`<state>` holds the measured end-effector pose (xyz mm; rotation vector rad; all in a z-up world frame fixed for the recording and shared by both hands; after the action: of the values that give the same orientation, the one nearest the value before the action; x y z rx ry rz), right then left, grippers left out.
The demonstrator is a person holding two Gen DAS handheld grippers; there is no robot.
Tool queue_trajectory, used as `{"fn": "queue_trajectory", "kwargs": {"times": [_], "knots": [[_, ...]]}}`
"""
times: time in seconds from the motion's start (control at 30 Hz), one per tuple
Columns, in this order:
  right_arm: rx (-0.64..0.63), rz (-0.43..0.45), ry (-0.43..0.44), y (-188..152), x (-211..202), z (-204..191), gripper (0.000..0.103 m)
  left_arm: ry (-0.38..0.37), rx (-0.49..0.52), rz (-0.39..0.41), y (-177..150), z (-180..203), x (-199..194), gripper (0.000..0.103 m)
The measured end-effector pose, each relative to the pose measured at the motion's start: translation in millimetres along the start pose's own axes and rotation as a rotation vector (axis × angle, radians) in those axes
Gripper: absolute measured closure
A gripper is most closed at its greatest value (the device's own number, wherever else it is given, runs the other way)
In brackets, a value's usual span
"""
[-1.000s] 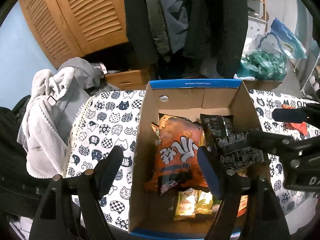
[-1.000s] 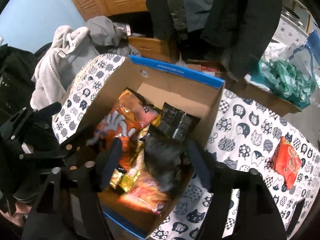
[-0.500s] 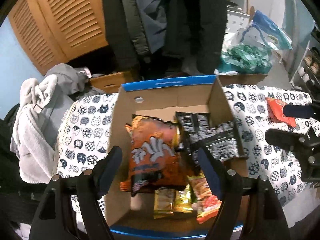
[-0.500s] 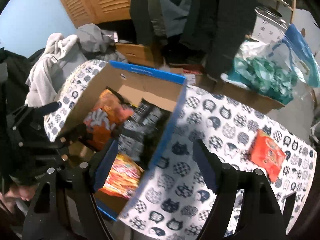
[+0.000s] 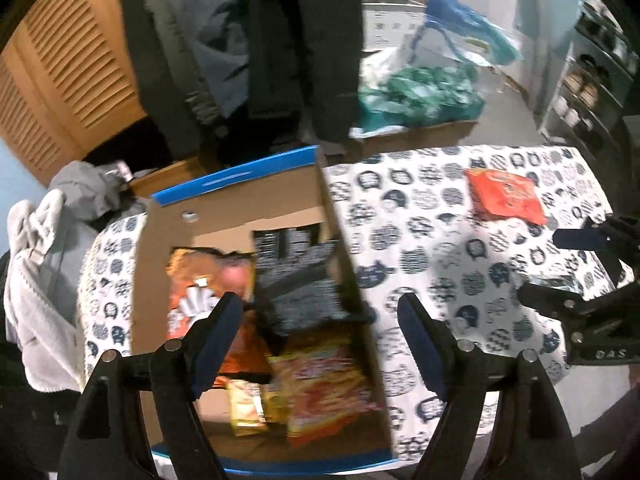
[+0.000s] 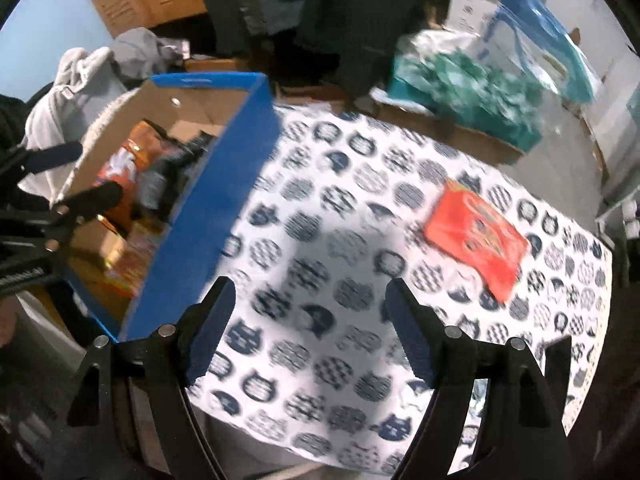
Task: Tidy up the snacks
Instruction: 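Move both open grippers back toward the red bag and silver packet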
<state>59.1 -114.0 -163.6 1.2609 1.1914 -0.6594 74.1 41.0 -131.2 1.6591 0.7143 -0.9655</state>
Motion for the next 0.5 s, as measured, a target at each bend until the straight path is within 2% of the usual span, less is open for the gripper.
{"fn": "queue_trajectory", "kwargs": {"times": [0.33, 0.5], "knots": [[0.117, -0.012, -0.019, -34.3, 7.1, 72.2, 0.025, -0.051, 0.095, -0.044, 1.5, 76.3, 16.8, 0.022], [0.172, -0.034, -0.031, -50.4, 15.3, 105.8, 0.025, -0.042, 0.137, -0.071, -4.1, 104.7, 31.8, 0.022]]}}
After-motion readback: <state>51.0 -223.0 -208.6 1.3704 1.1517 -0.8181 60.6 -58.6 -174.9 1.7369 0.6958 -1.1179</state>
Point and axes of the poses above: each gripper's, at about its wrist camera, not at the fingertips, and x roughly the way its jaws point, z to its right, y to its top, the point moved 10 cm from there along x, roughly the way its jaws point, and after that the axes turned 2 degrees about x, right-handed, at the moved point
